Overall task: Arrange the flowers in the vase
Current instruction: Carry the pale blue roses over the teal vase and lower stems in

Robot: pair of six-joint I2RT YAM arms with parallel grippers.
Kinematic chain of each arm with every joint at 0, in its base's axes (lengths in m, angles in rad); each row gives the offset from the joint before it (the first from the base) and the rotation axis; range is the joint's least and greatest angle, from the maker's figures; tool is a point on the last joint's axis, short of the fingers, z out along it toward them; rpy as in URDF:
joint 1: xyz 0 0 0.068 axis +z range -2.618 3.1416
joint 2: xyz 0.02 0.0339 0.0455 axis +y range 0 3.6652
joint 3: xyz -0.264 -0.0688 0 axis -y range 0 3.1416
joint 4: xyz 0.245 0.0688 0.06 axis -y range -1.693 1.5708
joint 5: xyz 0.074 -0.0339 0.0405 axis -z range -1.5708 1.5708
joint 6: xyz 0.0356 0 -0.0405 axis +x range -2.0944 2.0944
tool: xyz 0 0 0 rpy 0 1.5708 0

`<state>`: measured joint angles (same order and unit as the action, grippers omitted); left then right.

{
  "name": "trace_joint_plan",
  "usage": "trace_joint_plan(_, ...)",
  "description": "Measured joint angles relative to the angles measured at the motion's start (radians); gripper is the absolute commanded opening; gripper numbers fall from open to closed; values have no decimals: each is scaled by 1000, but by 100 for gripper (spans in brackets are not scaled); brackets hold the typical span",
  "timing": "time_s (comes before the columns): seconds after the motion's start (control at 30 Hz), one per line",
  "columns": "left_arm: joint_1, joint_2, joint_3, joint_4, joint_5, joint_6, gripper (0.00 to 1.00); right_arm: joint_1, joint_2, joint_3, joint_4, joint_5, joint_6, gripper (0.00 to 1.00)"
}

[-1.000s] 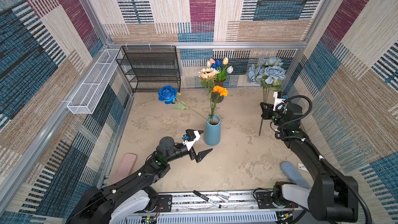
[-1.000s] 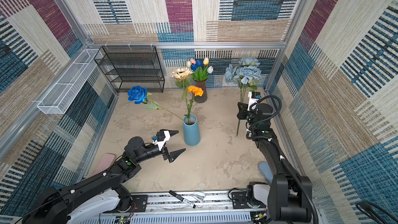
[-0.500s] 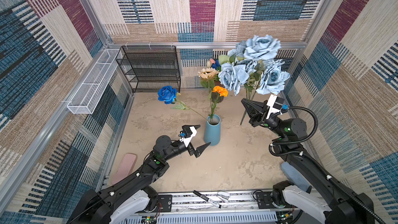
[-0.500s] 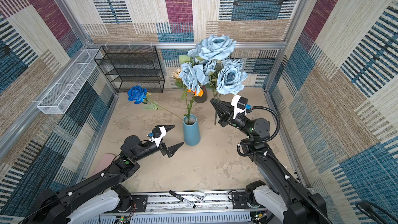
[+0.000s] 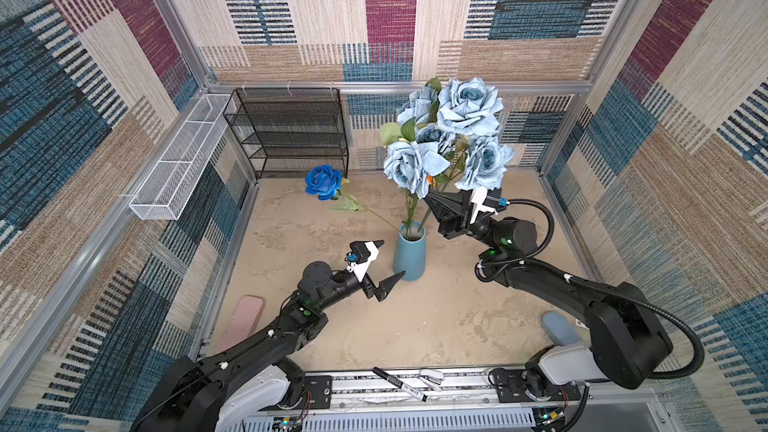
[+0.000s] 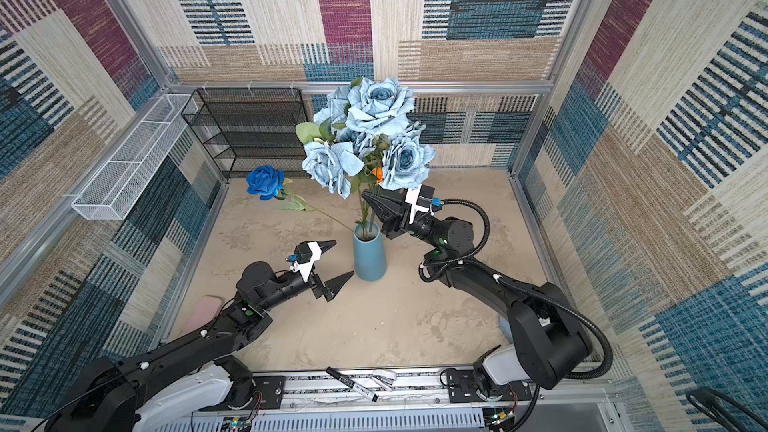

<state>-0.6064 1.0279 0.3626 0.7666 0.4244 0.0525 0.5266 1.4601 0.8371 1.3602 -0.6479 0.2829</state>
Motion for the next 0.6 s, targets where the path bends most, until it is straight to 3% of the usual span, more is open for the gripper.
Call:
trace_joint_plan(0.4,0,-7,0,-32,-8,7,99,4,140,-50,64,37,-63,0)
trace_joint_plan(0.6,-1,3,0,-32,-17,8,99,8,162,-83,62,39,-90,12)
